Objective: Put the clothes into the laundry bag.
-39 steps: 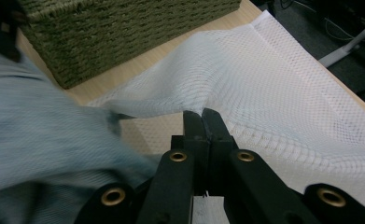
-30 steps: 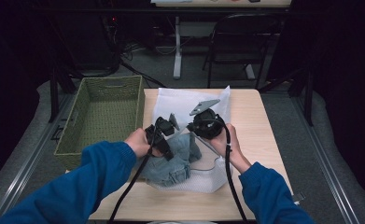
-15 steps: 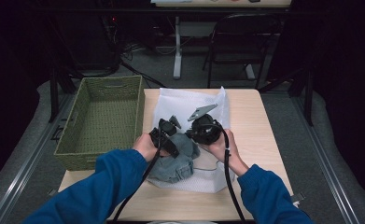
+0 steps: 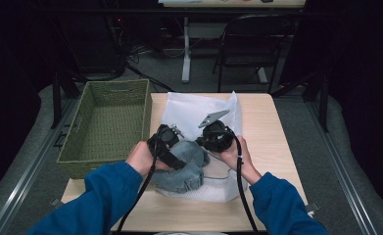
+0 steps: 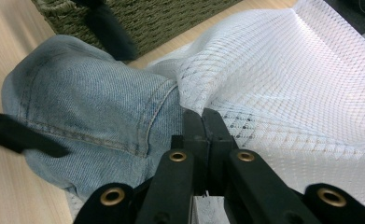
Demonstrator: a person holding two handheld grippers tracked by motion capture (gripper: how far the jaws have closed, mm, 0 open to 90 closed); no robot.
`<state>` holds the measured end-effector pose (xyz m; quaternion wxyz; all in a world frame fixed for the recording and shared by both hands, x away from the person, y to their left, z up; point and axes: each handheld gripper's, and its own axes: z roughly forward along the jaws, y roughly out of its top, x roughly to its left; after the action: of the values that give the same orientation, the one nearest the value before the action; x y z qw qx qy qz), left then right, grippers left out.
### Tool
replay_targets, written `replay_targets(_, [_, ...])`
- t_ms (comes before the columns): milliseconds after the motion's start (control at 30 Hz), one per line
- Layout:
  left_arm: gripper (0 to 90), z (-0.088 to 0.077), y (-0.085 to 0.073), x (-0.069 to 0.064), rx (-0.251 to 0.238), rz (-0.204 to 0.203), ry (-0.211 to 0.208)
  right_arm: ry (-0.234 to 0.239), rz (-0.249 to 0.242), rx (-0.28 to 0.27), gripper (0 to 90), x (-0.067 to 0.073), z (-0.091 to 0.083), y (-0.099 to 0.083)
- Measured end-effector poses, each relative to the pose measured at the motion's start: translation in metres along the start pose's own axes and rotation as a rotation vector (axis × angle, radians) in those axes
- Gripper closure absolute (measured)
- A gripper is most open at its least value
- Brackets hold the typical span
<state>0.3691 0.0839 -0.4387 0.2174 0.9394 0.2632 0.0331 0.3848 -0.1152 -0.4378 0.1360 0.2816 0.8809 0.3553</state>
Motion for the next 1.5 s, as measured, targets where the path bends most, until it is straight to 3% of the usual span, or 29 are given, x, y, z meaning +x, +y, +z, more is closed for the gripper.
replay_targets(133, [14.1,-0.009,-0.014,0.001,0.001,0.016,-0.001,0.0,0.003,0.004,90.0,0.001,0.0,0.0])
replay_targets(233, [12.7,-0.009,-0.021,0.004,0.017,0.031,0.025,-0.001,-0.003,0.003,90.0,0.001,0.0,0.001])
replay_targets(367, [12.6,-0.001,-0.028,0.01,0.065,0.025,-0.026,0.0,-0.002,0.003,90.0,0.001,0.0,0.0])
replay_targets(467, [16.1,0.008,-0.032,0.013,0.088,0.032,-0.042,0.002,0.002,0.004,90.0,0.001,0.0,0.0])
replay_targets(833, [17.6,0.025,-0.044,0.011,0.058,0.018,-0.043,0.006,-0.01,0.005,90.0,0.001,0.0,0.0])
replay_targets(933, [26.4,0.029,-0.046,0.008,0.041,0.04,-0.036,0.007,-0.006,0.009,90.0,0.002,0.0,0.001])
replay_targets(1067, [47.7,0.032,-0.049,0.004,0.003,0.132,-0.024,0.004,-0.006,0.011,90.0,0.002,0.0,0.0])
replay_targets(1100, [51.6,0.031,-0.05,0.003,-0.009,0.134,-0.018,0.006,-0.004,0.012,90.0,0.001,0.0,0.0])
replay_targets(1233, [58.4,0.028,-0.049,0.002,-0.043,0.108,-0.004,0.016,0.013,0.004,90.0,0.002,-0.001,0.001])
replay_targets(1333, [59.1,0.022,-0.043,0.002,-0.059,0.06,0.007,0.027,0.021,-0.016,90.0,0.003,-0.004,0.003])
replay_targets(1500, [59.0,0.015,-0.026,-0.004,-0.086,0.033,0.024,0.044,0.025,-0.059,90.0,0.007,-0.013,0.009])
